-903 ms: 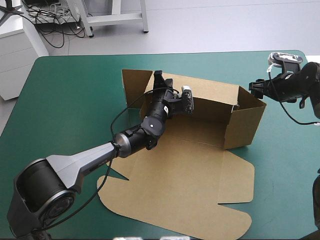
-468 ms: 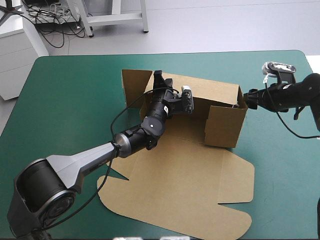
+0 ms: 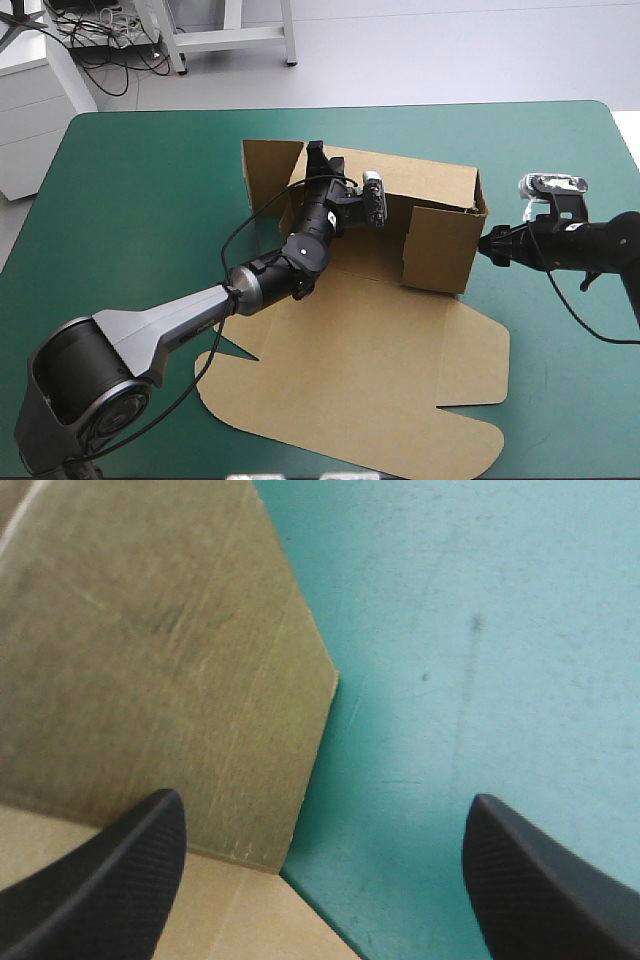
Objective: Fold the box
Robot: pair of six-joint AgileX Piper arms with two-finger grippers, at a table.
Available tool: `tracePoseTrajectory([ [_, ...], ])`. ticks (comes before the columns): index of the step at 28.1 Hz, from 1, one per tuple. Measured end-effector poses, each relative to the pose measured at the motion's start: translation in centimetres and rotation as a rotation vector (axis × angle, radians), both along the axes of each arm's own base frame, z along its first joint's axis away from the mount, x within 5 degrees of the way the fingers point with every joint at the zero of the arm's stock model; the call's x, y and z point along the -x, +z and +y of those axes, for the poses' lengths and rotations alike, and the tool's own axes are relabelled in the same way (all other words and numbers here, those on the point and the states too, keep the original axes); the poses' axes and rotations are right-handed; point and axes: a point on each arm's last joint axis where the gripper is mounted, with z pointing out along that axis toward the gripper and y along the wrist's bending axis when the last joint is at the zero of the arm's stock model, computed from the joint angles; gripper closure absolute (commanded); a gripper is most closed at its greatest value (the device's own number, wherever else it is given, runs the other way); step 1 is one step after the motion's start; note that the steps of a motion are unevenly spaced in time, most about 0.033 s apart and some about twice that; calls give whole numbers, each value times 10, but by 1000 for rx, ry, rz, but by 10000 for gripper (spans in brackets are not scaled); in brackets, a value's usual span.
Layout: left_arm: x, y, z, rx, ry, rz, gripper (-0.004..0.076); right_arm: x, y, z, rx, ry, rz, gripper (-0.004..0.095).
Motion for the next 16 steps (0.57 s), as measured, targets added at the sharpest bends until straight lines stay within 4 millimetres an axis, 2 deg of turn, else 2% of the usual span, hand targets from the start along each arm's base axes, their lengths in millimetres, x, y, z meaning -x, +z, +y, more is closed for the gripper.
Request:
tracePoseTrajectory([
  [8,0,0,0,0,0,0,734,15,0,8,-22,75,-76,194],
  [16,0,0,0,0,0,0,734,14,1,7,49,138,-127,194],
])
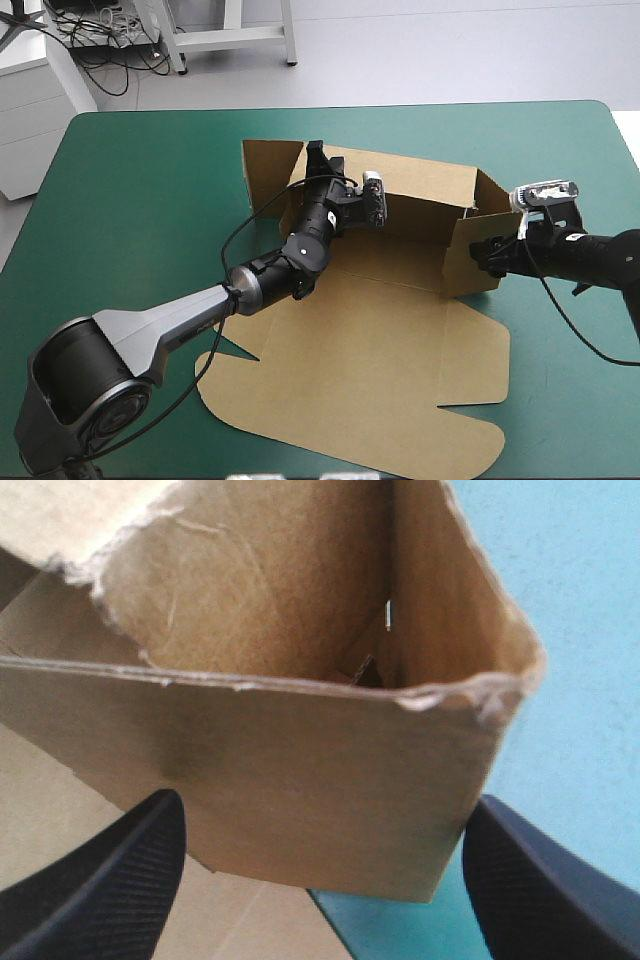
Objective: Fold the box
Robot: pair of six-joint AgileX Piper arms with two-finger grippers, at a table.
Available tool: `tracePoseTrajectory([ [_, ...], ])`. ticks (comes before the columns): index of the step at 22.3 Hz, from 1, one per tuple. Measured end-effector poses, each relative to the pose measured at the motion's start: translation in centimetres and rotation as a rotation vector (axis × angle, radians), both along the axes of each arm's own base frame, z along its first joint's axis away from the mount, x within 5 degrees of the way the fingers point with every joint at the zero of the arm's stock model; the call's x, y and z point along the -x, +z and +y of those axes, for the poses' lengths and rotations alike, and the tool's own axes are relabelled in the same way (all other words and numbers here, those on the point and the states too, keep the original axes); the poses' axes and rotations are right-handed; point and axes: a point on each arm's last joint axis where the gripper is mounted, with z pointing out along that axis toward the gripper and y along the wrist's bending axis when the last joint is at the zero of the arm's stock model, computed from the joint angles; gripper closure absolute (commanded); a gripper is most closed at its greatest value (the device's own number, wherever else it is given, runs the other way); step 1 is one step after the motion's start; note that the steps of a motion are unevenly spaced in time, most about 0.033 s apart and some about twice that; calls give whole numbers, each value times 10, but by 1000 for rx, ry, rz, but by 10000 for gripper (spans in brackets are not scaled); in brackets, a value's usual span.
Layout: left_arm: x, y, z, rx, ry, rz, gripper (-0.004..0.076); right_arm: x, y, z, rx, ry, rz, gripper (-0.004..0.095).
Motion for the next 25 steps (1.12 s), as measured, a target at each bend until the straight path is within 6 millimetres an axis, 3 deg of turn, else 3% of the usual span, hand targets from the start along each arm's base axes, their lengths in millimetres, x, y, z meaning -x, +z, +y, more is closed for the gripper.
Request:
tracePoseTrajectory([
  [7,0,0,0,-7,1,-3,734,-14,-14,-1,114,135,-47,194],
  [12,0,0,0,-20,-2,-7,734,-20,-15,9,43,239,-108,194],
  [18,0,0,0,-21,-2,-7,734,-35,-36,10,-21,251,-47,194],
  [25,0,0,1,-21,1,-9,734,-40,-38,12,-93,221,-45,194],
])
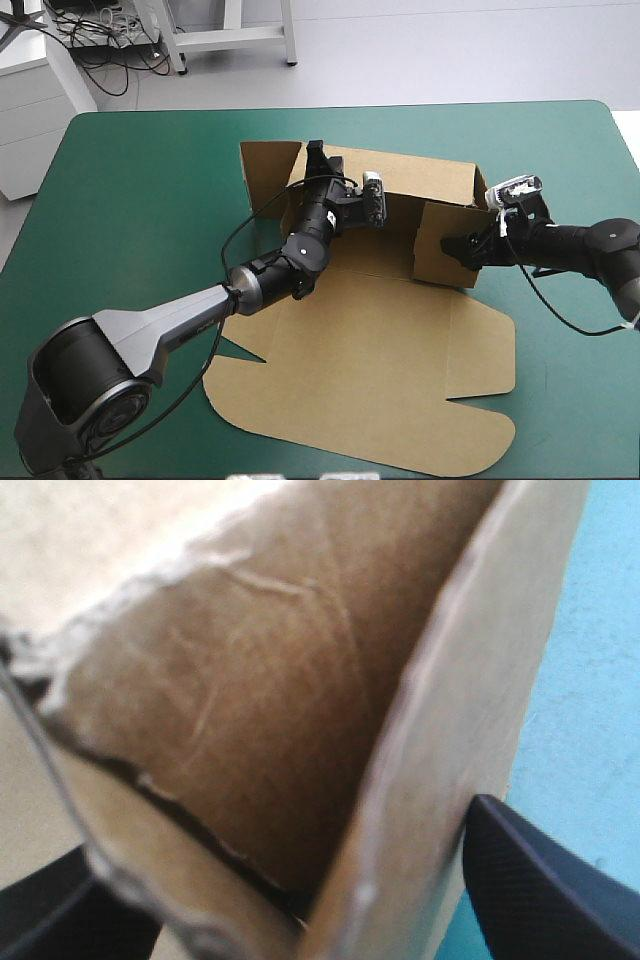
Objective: Fold the box
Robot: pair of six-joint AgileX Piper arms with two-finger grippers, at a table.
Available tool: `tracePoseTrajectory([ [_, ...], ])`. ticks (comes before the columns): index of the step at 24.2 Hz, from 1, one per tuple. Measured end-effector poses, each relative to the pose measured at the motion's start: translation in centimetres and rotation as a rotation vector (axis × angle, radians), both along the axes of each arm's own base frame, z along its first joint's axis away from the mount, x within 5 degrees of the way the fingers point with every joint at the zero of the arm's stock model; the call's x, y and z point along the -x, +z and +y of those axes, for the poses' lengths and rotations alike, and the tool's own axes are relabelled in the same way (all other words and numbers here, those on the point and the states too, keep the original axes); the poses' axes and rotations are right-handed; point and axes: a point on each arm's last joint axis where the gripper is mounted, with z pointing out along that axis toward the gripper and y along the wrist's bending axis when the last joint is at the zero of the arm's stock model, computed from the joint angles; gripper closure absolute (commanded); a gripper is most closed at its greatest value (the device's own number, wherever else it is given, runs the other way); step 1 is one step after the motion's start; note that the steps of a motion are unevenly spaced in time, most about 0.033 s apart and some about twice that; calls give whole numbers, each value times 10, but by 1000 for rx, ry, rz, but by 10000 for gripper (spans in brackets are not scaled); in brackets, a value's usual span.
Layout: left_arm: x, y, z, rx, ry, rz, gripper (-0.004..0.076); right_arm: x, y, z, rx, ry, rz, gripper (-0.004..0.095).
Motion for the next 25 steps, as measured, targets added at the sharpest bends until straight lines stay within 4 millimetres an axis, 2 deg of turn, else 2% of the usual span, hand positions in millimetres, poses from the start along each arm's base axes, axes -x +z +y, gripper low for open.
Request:
tracePoseTrajectory([
  [22,0,0,0,0,3,-1,734,-9,-7,2,-63,-18,11,196],
  [23,0,0,0,0,3,-1,734,-9,-7,2,-66,-19,12,211],
  [24,0,0,0,0,3,-1,734,-9,-7,2,-69,-20,12,294],
  [25,0,0,0,-1,4,-2,734,-10,-7,2,-81,-27,13,430],
])
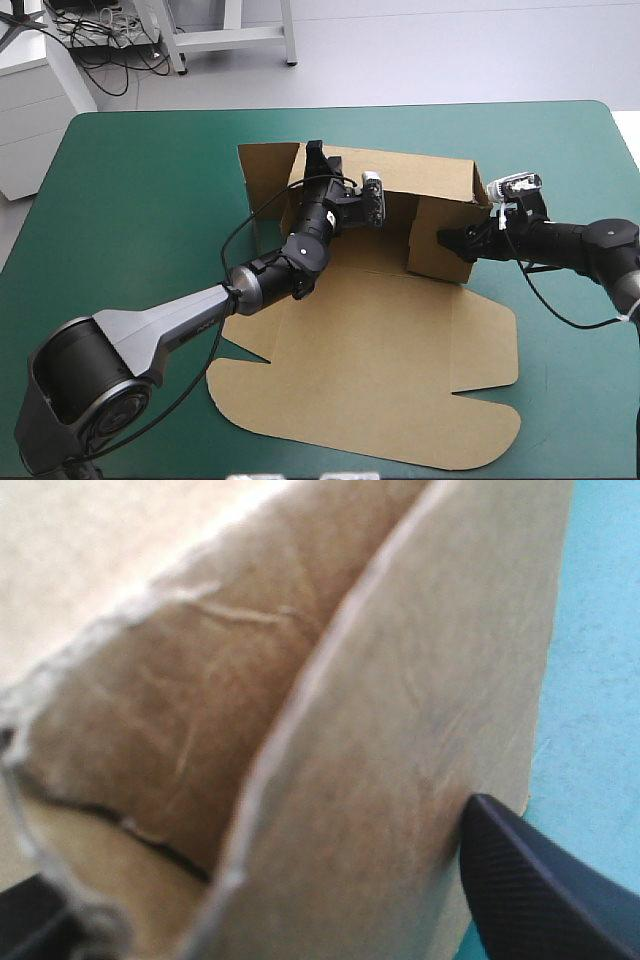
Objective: Fold the box
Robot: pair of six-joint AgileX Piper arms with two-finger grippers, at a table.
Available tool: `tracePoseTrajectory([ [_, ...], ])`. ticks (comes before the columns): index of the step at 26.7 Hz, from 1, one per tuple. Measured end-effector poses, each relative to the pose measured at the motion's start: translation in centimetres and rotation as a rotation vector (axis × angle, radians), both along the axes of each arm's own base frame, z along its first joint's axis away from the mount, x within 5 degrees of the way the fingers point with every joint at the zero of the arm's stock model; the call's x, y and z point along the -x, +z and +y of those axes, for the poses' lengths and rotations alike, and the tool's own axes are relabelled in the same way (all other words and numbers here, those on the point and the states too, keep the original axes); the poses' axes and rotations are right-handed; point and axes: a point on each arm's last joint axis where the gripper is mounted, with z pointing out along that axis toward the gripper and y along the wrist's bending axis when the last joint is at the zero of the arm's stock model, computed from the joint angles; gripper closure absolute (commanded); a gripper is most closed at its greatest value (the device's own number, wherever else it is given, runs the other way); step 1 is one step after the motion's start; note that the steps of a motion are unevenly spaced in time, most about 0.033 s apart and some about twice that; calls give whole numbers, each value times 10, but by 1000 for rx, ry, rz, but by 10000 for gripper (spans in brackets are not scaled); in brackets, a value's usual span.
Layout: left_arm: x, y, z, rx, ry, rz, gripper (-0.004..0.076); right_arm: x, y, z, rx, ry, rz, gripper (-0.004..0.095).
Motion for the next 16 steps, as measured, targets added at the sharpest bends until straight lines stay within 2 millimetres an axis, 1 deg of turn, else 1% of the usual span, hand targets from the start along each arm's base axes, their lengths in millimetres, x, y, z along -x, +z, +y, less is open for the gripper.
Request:
tracePoseTrajectory([
  [1,0,0,0,-1,4,-2,734,-1,1,0,-16,-17,-1,508],
  [4,0,0,1,-1,7,-3,734,-3,1,-1,-12,-34,-16,810],
  [6,0,0,0,-2,6,-2,734,-4,1,-1,17,-24,-48,915],
  [7,0,0,0,-2,5,-2,734,-5,1,0,39,-17,-68,925],
  [10,-1,0,1,0,14,-2,734,-10,1,9,101,-32,-124,908],
  [16,-4,0,6,2,47,-5,734,-19,1,31,200,-132,-210,908],
])
